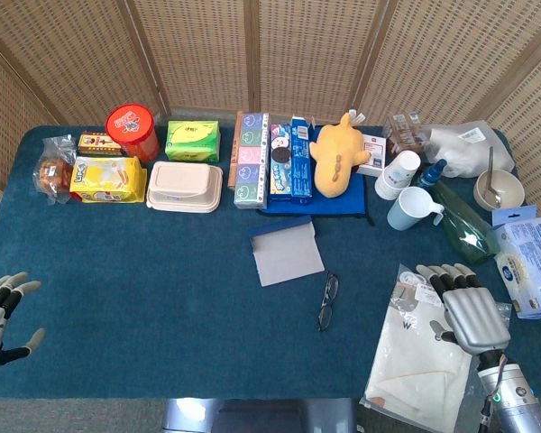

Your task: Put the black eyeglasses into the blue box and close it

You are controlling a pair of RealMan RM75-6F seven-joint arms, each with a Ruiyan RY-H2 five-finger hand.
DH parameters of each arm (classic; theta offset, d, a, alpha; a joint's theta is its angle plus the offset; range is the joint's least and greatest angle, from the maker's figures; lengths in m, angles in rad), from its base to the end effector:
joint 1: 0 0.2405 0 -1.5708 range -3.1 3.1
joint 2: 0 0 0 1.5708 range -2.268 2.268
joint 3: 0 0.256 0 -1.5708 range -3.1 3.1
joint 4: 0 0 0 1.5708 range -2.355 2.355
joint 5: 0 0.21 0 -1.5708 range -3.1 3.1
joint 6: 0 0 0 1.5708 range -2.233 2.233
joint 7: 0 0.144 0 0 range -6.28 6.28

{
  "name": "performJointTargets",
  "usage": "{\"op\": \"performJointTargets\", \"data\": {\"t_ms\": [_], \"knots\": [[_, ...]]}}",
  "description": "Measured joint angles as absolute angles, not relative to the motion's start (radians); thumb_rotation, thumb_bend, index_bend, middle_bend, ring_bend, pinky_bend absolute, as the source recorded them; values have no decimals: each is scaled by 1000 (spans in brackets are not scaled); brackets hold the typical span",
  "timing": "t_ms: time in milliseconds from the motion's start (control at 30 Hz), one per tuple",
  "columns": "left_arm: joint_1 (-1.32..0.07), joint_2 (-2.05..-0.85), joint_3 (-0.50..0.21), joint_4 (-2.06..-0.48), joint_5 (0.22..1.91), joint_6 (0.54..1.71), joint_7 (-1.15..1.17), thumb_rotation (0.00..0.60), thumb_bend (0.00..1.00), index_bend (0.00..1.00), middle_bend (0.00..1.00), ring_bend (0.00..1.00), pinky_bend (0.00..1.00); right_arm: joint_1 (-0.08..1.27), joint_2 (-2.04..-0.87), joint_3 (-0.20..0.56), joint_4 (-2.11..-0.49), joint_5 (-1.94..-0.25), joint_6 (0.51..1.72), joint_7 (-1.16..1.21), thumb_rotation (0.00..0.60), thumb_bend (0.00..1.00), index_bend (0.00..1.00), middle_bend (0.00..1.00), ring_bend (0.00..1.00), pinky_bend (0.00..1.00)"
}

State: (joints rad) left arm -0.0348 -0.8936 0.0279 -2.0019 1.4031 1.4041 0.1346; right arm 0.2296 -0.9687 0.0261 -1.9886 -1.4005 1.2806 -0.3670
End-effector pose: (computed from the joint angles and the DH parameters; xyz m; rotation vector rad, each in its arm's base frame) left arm -0.2770 0.1435 0.1769 -1.3689 -1.1222 -0.7363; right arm -0.2383 -0.2017 0.1458 1.6403 -0.8921 0.7366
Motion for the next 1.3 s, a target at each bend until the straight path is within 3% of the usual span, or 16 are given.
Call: {"op": "performJointTargets", "data": {"t_ms": [567, 1300], "knots": [[-29, -871, 25, -2027, 1430, 1435, 133, 566, 279, 196, 116, 83, 0, 245, -954, 18, -1988, -1488, 1264, -317, 600, 207, 166, 219, 171, 175], [-50, -839, 6, -2074, 1422, 1428, 148, 565, 278, 196, 116, 83, 0, 477, -1016, 39, -2039, -1613, 968, -279, 600, 208, 171, 213, 171, 182]]}}
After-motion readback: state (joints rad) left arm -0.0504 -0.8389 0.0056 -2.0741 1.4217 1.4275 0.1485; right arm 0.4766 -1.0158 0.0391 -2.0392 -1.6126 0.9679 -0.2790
